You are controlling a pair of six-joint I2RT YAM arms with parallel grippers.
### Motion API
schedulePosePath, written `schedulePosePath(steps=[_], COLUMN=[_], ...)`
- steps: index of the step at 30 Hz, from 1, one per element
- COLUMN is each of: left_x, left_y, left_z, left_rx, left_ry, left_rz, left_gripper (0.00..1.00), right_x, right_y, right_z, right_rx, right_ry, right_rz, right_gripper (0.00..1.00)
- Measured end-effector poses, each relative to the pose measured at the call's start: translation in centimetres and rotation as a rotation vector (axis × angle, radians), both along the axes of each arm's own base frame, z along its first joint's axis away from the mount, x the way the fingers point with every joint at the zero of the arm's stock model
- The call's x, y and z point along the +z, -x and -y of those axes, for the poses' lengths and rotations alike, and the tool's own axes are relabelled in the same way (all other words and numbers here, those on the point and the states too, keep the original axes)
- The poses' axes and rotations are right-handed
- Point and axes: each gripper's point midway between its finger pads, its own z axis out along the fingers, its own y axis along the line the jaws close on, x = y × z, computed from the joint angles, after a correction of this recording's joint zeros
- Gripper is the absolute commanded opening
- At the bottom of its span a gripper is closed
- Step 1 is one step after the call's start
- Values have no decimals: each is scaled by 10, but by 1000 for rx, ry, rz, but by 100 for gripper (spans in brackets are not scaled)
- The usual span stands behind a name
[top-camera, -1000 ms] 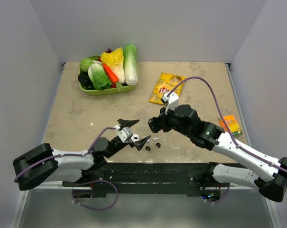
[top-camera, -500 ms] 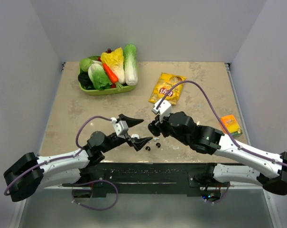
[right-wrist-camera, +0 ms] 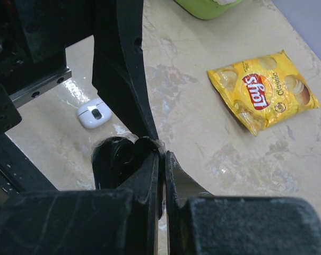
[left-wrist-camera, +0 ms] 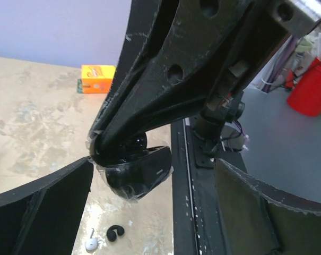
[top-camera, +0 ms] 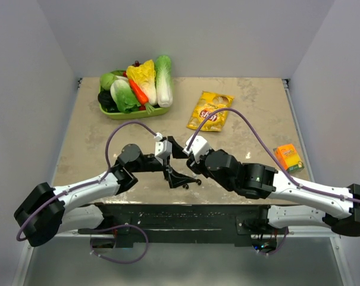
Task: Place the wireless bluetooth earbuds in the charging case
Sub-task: Pass from the right arm to the left
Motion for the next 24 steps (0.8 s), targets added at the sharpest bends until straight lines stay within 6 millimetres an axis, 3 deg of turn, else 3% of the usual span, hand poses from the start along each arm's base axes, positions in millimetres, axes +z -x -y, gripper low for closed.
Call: schedulePosePath(steps=[6,13,24], left_x=[-15,-25,-12], left_y=[5,5,-1], left_z=[6,9,12], left_rx=[-60,-73,-66], left_ry=[-43,-60,-21], left_rz=[-50,-113,-153], left_gripper=[82,84,76], right_x=[0,0,2], right_y=[2,3,4], right_z=[-1,-2,-1], right_rx=[8,5,-8], right_ry=[10,20,36], right_rz=[6,13,34], right_gripper=[0,0,0])
